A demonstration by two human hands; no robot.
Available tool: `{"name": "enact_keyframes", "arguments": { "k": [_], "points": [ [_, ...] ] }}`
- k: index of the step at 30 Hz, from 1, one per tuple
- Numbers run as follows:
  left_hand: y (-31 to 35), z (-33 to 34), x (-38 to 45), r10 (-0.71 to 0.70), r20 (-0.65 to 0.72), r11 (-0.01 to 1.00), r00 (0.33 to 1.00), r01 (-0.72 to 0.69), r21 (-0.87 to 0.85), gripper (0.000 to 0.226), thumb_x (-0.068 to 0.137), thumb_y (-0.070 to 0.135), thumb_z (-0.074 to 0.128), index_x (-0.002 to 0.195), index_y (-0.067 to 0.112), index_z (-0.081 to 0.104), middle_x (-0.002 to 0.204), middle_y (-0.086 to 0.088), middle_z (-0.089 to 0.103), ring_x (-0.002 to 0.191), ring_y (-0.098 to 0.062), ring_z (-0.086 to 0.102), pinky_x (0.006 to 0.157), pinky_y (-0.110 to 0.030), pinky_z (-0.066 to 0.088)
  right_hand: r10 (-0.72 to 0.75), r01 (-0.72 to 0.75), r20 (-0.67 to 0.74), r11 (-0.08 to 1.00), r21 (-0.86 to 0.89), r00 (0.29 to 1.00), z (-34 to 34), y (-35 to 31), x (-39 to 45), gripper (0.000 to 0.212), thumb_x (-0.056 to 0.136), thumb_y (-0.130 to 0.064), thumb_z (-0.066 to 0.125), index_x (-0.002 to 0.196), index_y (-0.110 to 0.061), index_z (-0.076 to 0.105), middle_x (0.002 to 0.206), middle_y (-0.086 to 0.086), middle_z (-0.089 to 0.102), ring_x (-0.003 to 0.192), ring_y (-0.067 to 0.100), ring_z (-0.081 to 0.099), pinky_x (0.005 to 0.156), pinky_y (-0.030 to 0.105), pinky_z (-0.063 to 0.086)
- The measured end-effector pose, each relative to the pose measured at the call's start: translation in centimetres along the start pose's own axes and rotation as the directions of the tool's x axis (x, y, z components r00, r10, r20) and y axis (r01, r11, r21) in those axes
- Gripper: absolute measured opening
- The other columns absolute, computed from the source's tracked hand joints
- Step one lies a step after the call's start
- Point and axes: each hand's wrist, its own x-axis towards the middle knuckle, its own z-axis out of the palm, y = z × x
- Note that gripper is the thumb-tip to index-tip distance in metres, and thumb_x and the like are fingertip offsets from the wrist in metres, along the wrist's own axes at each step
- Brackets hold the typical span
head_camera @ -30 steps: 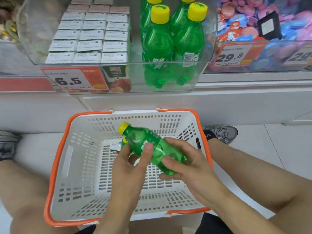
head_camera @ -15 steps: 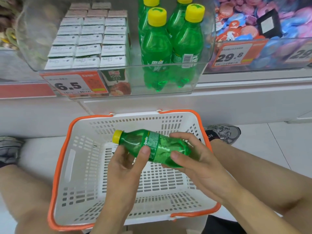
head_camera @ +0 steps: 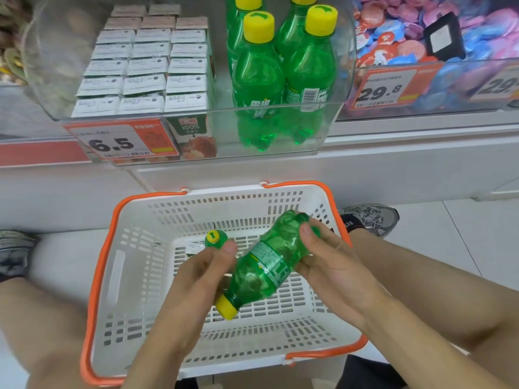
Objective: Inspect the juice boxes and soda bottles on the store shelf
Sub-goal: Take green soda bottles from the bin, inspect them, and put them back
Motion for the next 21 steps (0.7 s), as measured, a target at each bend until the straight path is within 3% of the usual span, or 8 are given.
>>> {"name": "enact_keyframes", "arguments": {
  "k": [4, 6, 9, 11, 13, 16, 19, 21],
  "points": [
    [0.3, 0.5, -0.8, 0.078, 0.073, 0.926, 0.994, -0.099, 0.364, 0.061, 0.061, 0.083, 0.055, 0.098, 0.036, 0.066, 0.09, 0.008, 0.075, 0.082, -0.008, 0.071, 0.075, -0.03, 0.056, 0.063, -0.058, 0.054, 0.994, -0.096, 0.997, -0.1, 0.7, -0.1, 0.054, 0.088, -0.038, 0.067, 0.131, -0.004, 0.062, 0.133, 0.021, 0.063, 0.13, 0.041, 0.052, 0.114, 0.048, 0.04],
    [0.4, 0.8, -0.9, 0.139, 0.091, 0.918, 0.986, -0.163, 0.362, 0.048, 0.066, 0.079, 0.06, 0.103, 0.048, 0.063, 0.1, 0.018, 0.073, 0.092, 0.0, 0.069, 0.078, -0.021, 0.055, 0.072, -0.061, 0.093, 0.991, -0.121, 0.993, 0.1, 0.9, -0.2, 0.056, 0.088, -0.04, 0.068, 0.13, -0.003, 0.062, 0.131, 0.02, 0.065, 0.128, 0.039, 0.055, 0.111, 0.043, 0.045],
    [0.8, 0.7, -0.9, 0.167, 0.123, 0.945, 0.978, -0.194, 0.263, 0.036, 0.071, 0.054, 0.07, 0.106, 0.042, 0.067, 0.105, 0.023, 0.072, 0.1, 0.003, 0.067, 0.088, -0.021, 0.053, 0.059, -0.044, 0.159, 0.994, -0.098, 0.985, 0.1, 0.7, -0.1, 0.082, 0.071, -0.042, 0.087, 0.135, -0.001, 0.056, 0.131, 0.023, 0.064, 0.123, 0.036, 0.06, 0.105, 0.039, 0.05],
    [1.0, 0.5, -1.1, 0.197, 0.147, 0.941, 0.969, -0.229, 0.249, 0.04, 0.072, 0.047, 0.073, 0.11, 0.036, 0.066, 0.107, 0.022, 0.072, 0.104, 0.001, 0.067, 0.095, -0.028, 0.05, 0.046, -0.031, 0.176, 0.996, -0.086, 0.983, -0.1, 0.6, 0.0, 0.089, 0.057, -0.033, 0.096, 0.131, -0.001, 0.058, 0.124, 0.023, 0.067, 0.115, 0.033, 0.065, 0.099, 0.035, 0.054],
    [0.9, 0.4, -1.1, 0.229, 0.162, 0.93, 0.96, -0.264, 0.255, 0.047, 0.071, 0.055, 0.072, 0.113, 0.035, 0.063, 0.108, 0.021, 0.073, 0.105, 0.001, 0.067, 0.097, -0.03, 0.049, 0.021, 0.014, 0.202, 0.986, -0.169, 0.979, -0.4, 0.5, -0.1, 0.085, 0.049, -0.025, 0.1, 0.124, -0.005, 0.064, 0.117, 0.018, 0.071, 0.108, 0.029, 0.067, 0.093, 0.033, 0.056],
    [0.5, 0.3, -1.0, 0.268, 0.166, 0.904, 0.949, -0.307, 0.297, 0.057, 0.07, 0.066, 0.067, 0.123, 0.045, 0.056, 0.113, 0.024, 0.071, 0.11, 0.002, 0.065, 0.098, -0.029, 0.049, -0.045, 0.133, 0.25, 0.928, -0.348, 0.967, -0.6, 0.4, -0.1, 0.068, 0.055, -0.004, 0.093, 0.118, -0.011, 0.068, 0.118, 0.011, 0.072, 0.111, 0.024, 0.067, 0.094, 0.03, 0.055],
    [0.4, 0.4, -1.0, 0.35, 0.215, 0.853, 0.912, -0.405, 0.329, 0.053, 0.076, 0.057, 0.068, 0.127, 0.048, 0.055, 0.119, 0.026, 0.067, 0.114, 0.003, 0.062, 0.098, -0.018, 0.047, -0.108, 0.26, 0.333, 0.853, -0.453, 0.937, -0.8, 0.0, -0.2, 0.067, 0.063, 0.019, 0.079, 0.123, -0.005, 0.064, 0.124, 0.013, 0.069, 0.121, 0.025, 0.063, 0.101, 0.032, 0.051],
    [0.5, 0.5, -0.9, 0.394, 0.209, 0.842, 0.895, -0.443, 0.308, 0.051, 0.074, 0.049, 0.074, 0.122, 0.047, 0.058, 0.119, 0.025, 0.068, 0.115, 0.001, 0.062, 0.097, -0.015, 0.045, -0.151, 0.338, 0.378, 0.798, -0.499, 0.914, -1.0, -0.3, -0.2, 0.069, 0.061, 0.02, 0.081, 0.123, -0.006, 0.064, 0.127, 0.012, 0.068, 0.125, 0.025, 0.061, 0.107, 0.034, 0.047]
  ]
}}
